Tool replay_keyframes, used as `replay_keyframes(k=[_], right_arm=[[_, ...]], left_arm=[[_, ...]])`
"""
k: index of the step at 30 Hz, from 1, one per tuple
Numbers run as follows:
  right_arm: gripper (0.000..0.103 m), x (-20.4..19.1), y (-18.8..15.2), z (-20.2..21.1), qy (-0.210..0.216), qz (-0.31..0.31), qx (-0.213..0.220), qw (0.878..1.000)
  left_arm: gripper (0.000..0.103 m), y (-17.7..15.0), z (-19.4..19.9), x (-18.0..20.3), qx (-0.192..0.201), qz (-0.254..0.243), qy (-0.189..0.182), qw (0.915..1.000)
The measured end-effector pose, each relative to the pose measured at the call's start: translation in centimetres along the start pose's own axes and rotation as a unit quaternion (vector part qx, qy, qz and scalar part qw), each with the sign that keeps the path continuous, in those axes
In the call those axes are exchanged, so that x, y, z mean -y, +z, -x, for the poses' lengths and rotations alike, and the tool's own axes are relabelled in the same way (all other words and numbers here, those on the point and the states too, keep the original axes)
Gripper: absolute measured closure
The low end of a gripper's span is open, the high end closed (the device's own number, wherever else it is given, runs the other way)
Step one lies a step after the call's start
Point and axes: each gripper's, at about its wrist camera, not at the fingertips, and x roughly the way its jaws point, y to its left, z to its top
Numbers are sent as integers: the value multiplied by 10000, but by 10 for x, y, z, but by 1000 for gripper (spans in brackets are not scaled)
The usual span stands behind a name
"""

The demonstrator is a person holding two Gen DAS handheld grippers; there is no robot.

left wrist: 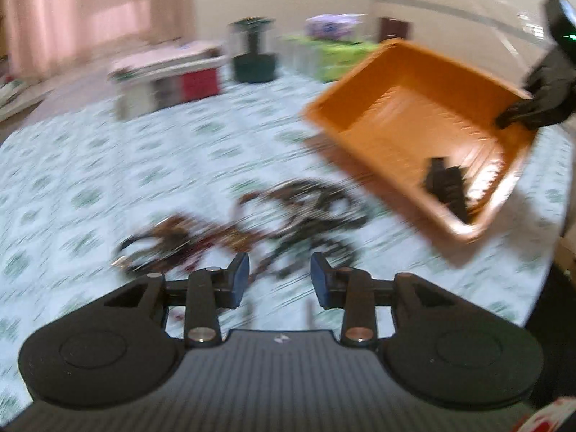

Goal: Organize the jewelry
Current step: 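Place the black piece into the tray and open the left tool, then reach the left tool back to the jewelry pile and grasp beads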

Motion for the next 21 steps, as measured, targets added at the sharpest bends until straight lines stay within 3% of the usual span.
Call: replay_keyframes(k=[4,8,14,19,21], right_arm=[[97,-1,-1,0,-14,-17,-19,10000],[97,-2,0,0,-30,-2,-33,10000],[97,-2,1,0,-40,12,-56,10000],[97,-2,1,-1,-25,-6,-73,10000],[97,-1,1,-1,-18,-9,-74,10000]], left_arm=[[70,-11,-2,-36,-92,257,585,9979],[74,-15,-15,-58,-215,354,878,9953],[79,-8,-36,-69,-378,569,725,9950],[80,-2,-49,-68,-393,440,825,9948],[97,0,-50,-65,-431,361,866,9947]])
